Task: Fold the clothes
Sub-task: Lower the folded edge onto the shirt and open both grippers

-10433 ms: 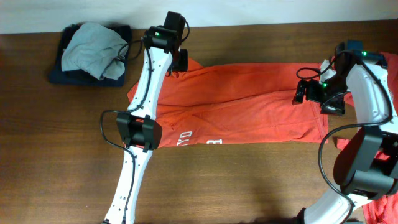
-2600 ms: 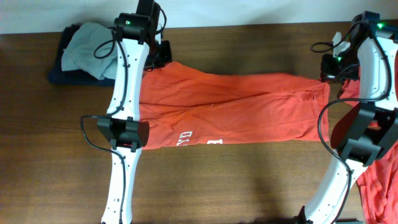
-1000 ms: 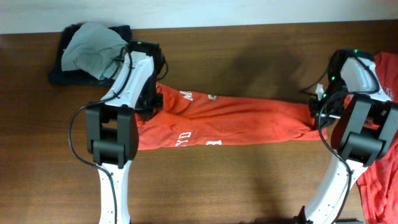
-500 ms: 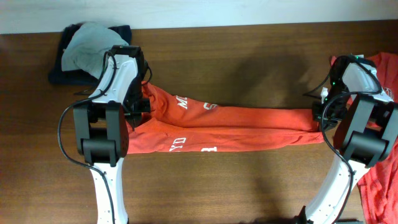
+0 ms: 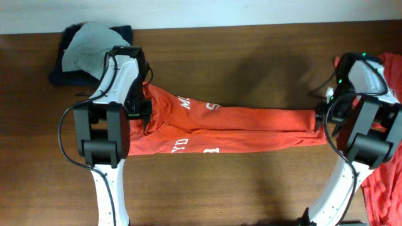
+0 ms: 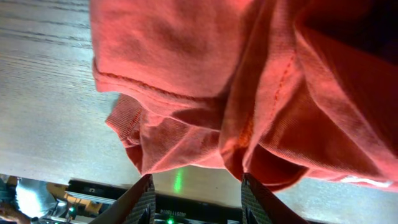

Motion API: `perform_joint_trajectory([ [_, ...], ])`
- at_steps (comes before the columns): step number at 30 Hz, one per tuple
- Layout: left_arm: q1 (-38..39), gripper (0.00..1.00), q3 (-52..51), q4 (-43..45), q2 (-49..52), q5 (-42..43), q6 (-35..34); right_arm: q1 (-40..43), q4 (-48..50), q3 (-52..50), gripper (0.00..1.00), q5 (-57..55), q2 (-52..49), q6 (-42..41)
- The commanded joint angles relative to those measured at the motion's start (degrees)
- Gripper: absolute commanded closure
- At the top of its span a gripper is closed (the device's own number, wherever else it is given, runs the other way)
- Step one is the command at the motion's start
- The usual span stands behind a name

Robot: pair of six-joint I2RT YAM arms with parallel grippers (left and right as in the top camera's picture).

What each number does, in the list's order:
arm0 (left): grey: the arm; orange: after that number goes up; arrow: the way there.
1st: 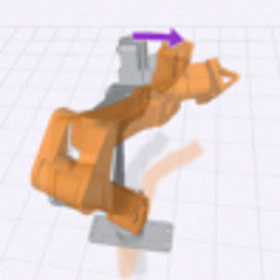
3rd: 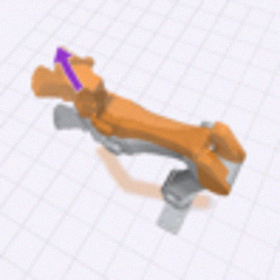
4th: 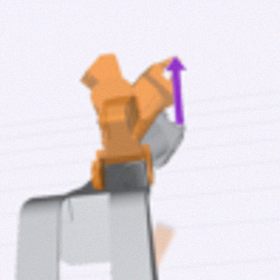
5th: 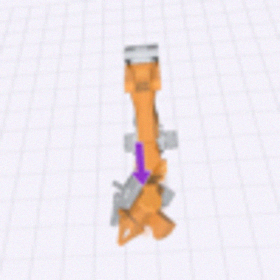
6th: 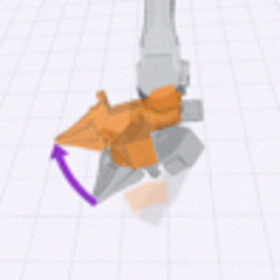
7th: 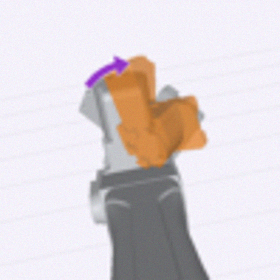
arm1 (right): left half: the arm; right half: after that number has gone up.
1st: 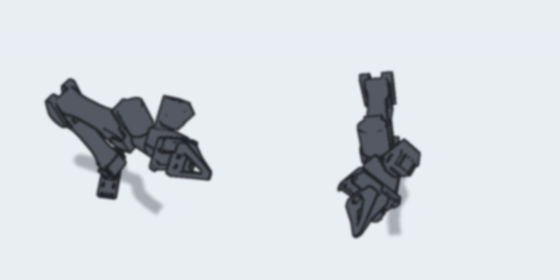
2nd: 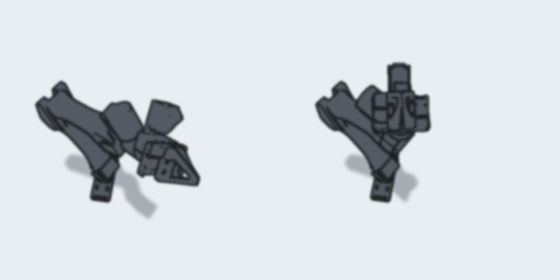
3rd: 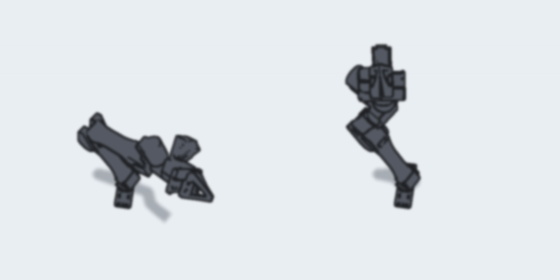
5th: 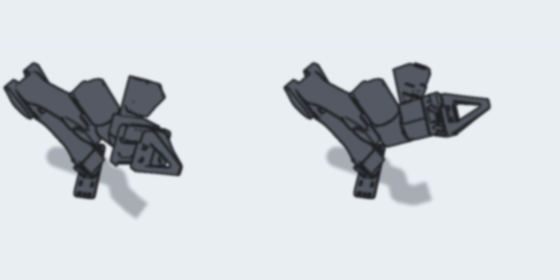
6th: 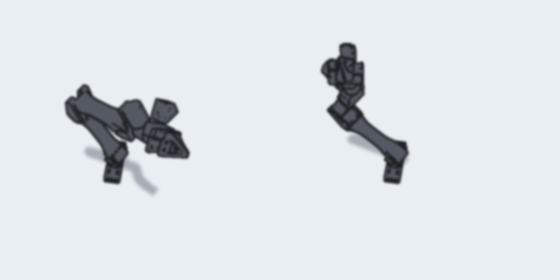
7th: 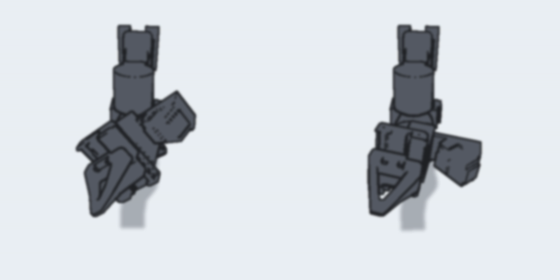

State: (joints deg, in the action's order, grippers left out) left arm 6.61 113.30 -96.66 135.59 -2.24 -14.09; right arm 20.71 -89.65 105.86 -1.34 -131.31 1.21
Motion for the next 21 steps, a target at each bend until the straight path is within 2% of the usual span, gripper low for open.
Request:
perform_joint_trajectory([
  [1, -0.28, 0.55, 3.78, -0.09, -2.16, 0.98, 0.94, -0.07, -3.13, 8.70, 0.33, 8.33, 1.64, 4.13],
  [5, -0.28, 0.52, 8.72, -0.09, -3.82, 1.01, 0.92, -1.40, -7.74, 16.09, 0.28, 15.39, 1.73, 8.24],
  [11, -0.28, 0.53, 16.22, 0.83, -4.81, 1.05, 0.92, -5.18, -7.21, 15.78, 0.32, 17.20, 2.08, 9.55],
  [13, -0.26, 0.67, 16.50, 3.65, -4.81, 2.71, 0.92, -6.38, -6.10, 14.78, 0.44, 17.20, 2.05, 9.55],
  [14, -0.24, 0.82, 16.50, 5.07, -4.79, 4.26, 0.92, -7.02, -5.09, 13.99, 0.55, 17.20, 2.05, 9.55],
  [15, -0.24, 0.98, 16.20, 7.32, -4.68, 6.78, 0.94, -7.63, -3.65, 12.98, 0.71, 17.18, 2.05, 9.55],
  [16, -0.24, 1.00, 15.98, 8.70, -4.68, 8.00, 0.94, -7.91, -2.73, 12.33, 0.83, 17.18, 2.05, 9.53],
  [17, -0.22, 1.00, 15.91, 10.29, -4.68, 9.33, 0.94, -8.15, -1.44, 11.30, 0.90, 16.98, 2.05, 9.51],
  [21, -0.22, 1.00, 15.78, 13.20, -4.68, 9.99, 0.94, -8.33, 3.28, 6.56, 0.93, 15.02, 1.92, 9.49],
])
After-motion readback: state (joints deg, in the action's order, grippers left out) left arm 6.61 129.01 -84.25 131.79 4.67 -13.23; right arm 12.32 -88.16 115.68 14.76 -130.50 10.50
